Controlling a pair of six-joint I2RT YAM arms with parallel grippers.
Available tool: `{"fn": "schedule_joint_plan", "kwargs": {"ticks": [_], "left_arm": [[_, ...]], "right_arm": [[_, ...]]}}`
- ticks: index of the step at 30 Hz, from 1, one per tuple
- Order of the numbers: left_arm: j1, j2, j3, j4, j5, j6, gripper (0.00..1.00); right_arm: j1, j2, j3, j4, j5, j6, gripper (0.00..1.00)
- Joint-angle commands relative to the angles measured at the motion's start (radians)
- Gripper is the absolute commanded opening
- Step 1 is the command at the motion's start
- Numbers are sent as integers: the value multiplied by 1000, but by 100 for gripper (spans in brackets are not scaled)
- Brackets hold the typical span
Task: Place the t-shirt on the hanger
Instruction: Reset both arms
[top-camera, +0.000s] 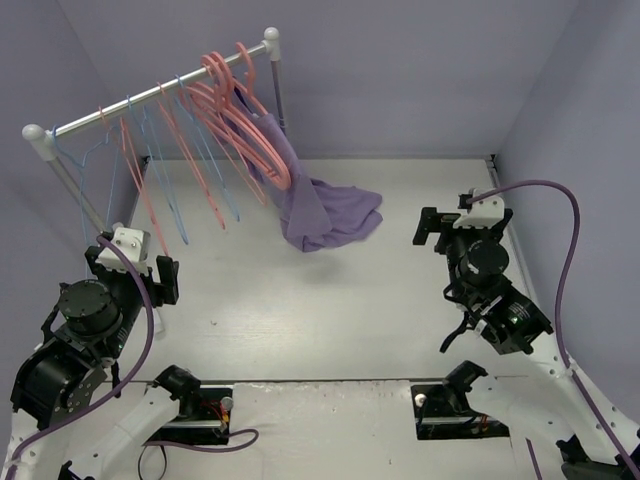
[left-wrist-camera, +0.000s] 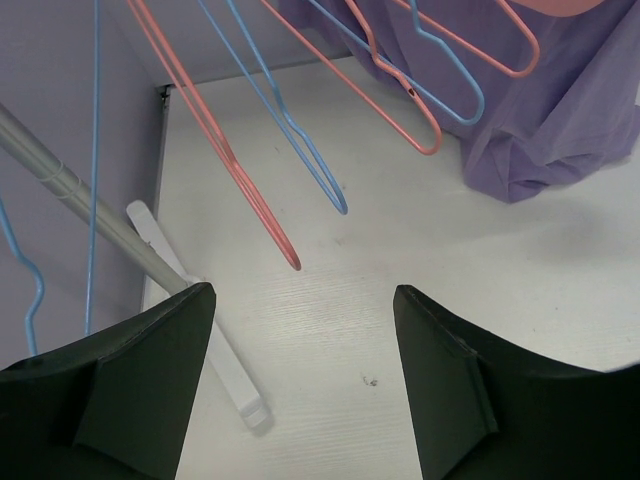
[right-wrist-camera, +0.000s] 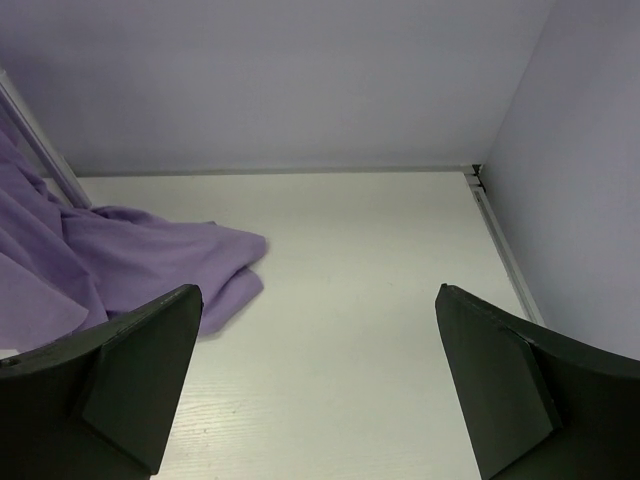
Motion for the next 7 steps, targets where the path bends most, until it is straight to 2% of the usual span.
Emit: {"fn": "schedule_joint_plan", "kwargs": {"ticks": [1,7], "left_arm": [[7,19,-16,50,-20,-29,67],[7,35,-1,46,-14,-40,67]], "right_arm": [[2,9,56,63,22,17,100],[2,17,79,56,30,-5,100]]}}
